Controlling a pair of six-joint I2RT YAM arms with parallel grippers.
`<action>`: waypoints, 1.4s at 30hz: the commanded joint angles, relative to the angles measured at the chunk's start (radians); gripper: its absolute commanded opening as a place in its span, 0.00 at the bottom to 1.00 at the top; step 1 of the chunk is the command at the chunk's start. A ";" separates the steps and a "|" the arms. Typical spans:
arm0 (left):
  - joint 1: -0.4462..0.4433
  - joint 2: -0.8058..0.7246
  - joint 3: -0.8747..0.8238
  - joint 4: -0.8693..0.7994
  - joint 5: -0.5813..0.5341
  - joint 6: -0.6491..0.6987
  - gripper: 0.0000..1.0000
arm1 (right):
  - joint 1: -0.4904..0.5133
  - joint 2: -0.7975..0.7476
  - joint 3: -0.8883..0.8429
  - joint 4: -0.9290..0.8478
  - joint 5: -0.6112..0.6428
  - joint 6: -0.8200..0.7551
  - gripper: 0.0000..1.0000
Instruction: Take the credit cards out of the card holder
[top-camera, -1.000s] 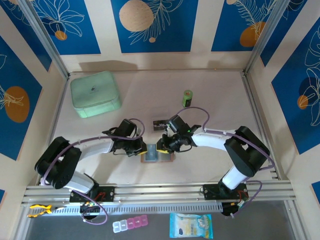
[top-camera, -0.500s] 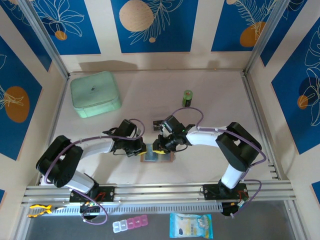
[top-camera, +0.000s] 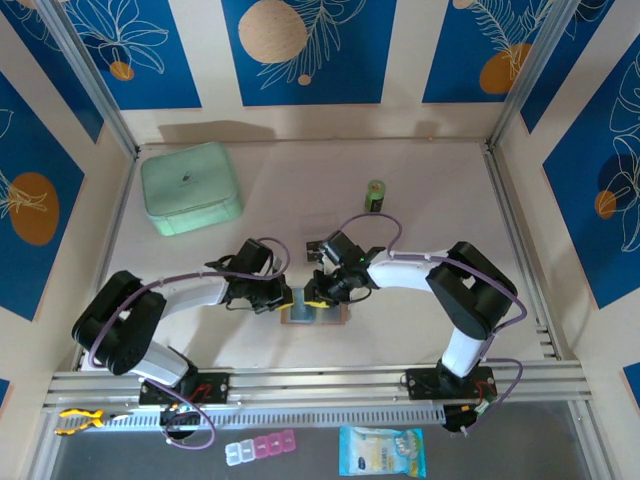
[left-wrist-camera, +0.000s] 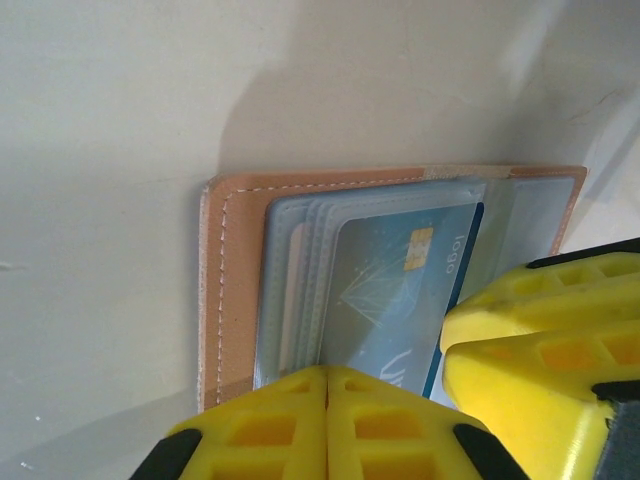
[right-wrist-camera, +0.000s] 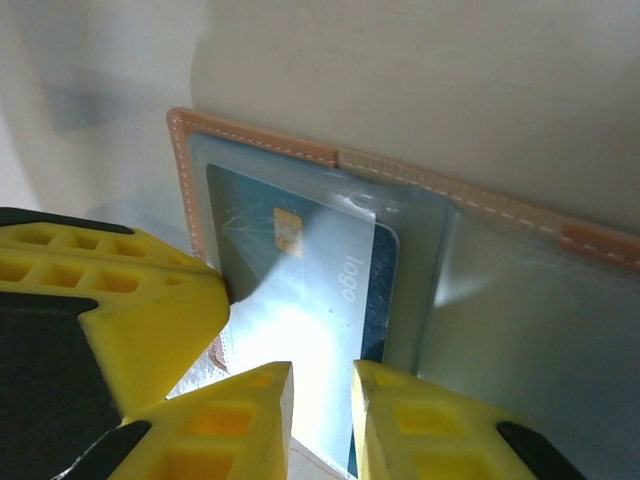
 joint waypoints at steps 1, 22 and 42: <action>0.013 -0.014 -0.017 -0.029 -0.007 0.013 0.09 | 0.007 0.000 0.024 -0.096 0.052 -0.036 0.24; 0.012 -0.075 0.014 -0.087 -0.027 0.022 0.11 | 0.009 -0.081 0.025 -0.093 0.041 -0.047 0.24; 0.012 -0.010 -0.024 -0.058 -0.028 0.028 0.07 | 0.009 -0.008 0.018 -0.041 -0.002 -0.027 0.25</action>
